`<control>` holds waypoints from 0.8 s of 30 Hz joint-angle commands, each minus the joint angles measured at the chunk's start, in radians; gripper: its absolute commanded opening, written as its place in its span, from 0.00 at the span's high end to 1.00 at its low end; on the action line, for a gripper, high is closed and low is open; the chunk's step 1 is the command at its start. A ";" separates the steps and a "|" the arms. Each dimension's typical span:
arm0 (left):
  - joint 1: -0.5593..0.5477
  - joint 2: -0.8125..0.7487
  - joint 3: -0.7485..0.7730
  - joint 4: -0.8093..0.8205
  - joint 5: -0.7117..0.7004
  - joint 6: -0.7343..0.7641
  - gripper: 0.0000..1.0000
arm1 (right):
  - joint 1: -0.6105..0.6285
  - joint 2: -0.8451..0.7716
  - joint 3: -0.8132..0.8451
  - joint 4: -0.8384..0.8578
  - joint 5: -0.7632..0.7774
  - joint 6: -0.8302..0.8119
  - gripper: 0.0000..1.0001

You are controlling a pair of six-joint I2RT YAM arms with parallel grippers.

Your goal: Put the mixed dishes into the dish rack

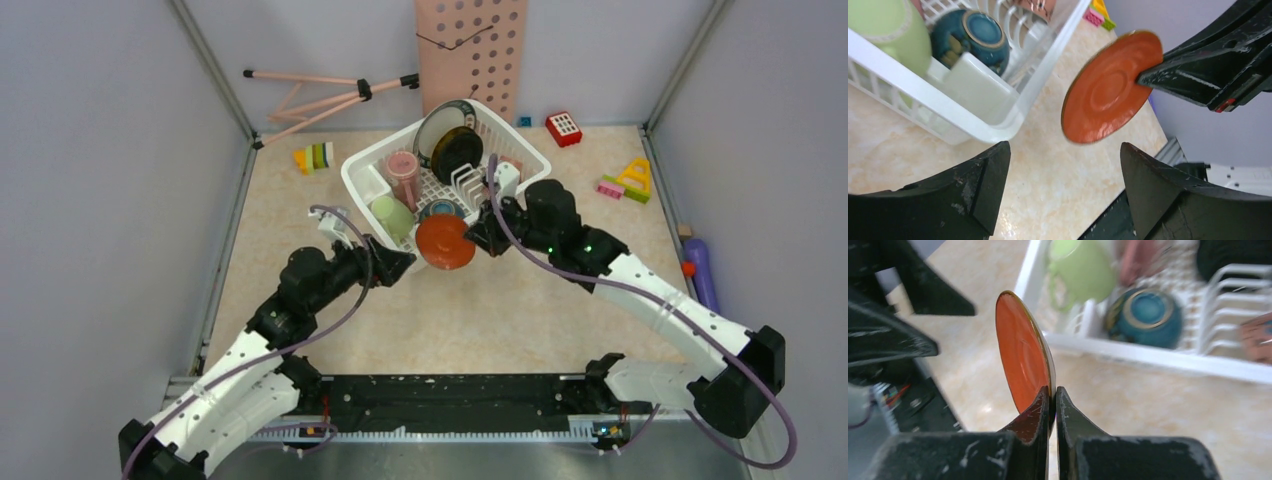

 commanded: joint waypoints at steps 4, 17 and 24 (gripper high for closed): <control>0.001 -0.102 0.091 -0.079 -0.229 0.025 0.14 | -0.088 0.038 0.233 0.027 0.267 -0.338 1.00; 0.006 -0.179 0.089 -0.204 -0.366 0.138 0.16 | -0.206 0.356 0.514 0.071 0.064 -1.017 1.00; 0.005 -0.179 0.067 -0.242 -0.486 0.134 0.17 | -0.252 0.502 0.562 0.061 -0.070 -1.465 1.00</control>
